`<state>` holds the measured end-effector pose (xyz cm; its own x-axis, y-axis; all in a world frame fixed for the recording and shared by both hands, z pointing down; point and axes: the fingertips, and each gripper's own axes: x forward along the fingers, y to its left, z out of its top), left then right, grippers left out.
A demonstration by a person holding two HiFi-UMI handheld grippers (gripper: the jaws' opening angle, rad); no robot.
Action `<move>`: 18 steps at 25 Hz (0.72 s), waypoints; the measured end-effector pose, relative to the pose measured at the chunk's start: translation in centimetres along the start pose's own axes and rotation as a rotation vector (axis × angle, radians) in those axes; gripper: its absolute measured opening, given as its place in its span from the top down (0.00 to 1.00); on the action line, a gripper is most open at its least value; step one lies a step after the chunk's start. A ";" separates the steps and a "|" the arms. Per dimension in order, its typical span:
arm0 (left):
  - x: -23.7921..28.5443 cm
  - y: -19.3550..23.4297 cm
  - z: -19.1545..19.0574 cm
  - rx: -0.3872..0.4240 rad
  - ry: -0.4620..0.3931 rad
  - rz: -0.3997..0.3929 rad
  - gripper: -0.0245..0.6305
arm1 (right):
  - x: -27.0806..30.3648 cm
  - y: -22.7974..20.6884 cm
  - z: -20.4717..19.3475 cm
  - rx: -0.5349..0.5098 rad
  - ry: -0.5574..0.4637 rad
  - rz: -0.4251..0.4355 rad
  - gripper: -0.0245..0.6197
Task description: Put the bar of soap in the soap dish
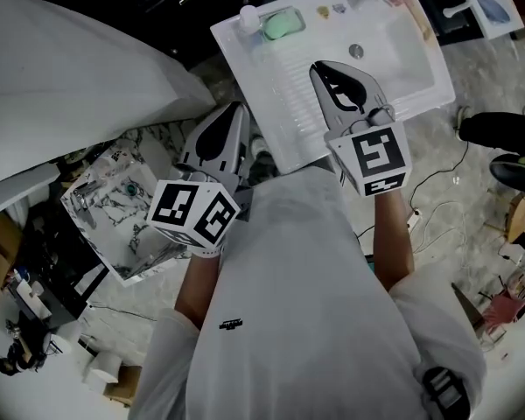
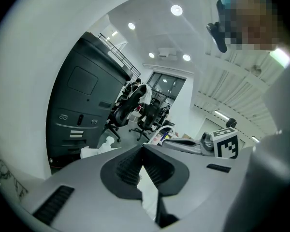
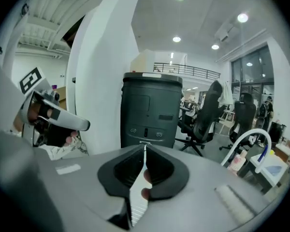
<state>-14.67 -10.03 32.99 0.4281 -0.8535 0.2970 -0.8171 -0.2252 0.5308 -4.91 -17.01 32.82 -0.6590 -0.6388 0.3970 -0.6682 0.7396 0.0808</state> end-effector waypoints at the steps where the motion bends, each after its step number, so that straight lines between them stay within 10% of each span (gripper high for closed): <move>1: -0.3 -0.2 0.2 0.002 -0.007 -0.001 0.95 | -0.7 0.1 0.6 0.008 -0.016 -0.010 0.92; 18: -3.8 -0.9 4.1 0.103 -0.124 -0.004 0.95 | -7.6 -0.3 5.4 0.051 -0.221 -0.231 0.92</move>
<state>-17.10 -8.53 28.12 0.3857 -0.9025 0.1915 -0.8536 -0.2703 0.4454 -1.57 -13.46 24.82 -0.5435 -0.8231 0.1647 -0.8214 0.5619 0.0974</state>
